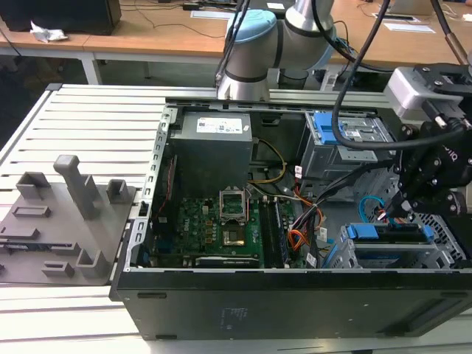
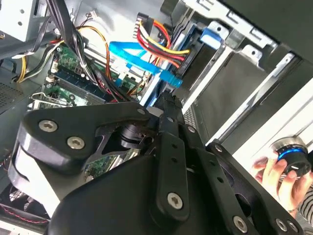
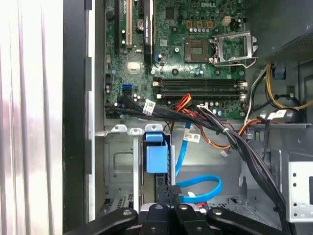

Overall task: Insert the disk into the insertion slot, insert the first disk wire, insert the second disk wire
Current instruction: 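Insert the second disk wire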

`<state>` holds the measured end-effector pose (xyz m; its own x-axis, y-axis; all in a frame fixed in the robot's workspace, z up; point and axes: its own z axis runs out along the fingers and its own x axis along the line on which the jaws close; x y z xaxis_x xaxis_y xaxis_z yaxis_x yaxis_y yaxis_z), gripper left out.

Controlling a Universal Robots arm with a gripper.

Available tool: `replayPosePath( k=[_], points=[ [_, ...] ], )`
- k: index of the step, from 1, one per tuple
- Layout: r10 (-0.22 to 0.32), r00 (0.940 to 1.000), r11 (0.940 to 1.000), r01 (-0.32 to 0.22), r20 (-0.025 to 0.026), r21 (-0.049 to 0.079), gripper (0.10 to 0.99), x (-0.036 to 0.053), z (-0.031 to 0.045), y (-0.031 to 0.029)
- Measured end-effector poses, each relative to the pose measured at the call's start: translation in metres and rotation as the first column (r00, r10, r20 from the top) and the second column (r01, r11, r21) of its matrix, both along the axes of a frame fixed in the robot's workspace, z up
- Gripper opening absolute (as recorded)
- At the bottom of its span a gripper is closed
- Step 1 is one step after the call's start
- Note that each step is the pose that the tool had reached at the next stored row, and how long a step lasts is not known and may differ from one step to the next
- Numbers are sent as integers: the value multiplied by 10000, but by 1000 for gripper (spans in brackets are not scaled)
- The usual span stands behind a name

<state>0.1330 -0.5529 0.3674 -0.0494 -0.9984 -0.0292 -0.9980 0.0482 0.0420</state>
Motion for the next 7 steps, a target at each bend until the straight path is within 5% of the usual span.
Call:
replayPosePath(
  k=[7],
  points=[
    [0, 10000, 10000, 0, 4, -2, 106, -7, 1, 0]
  ],
)
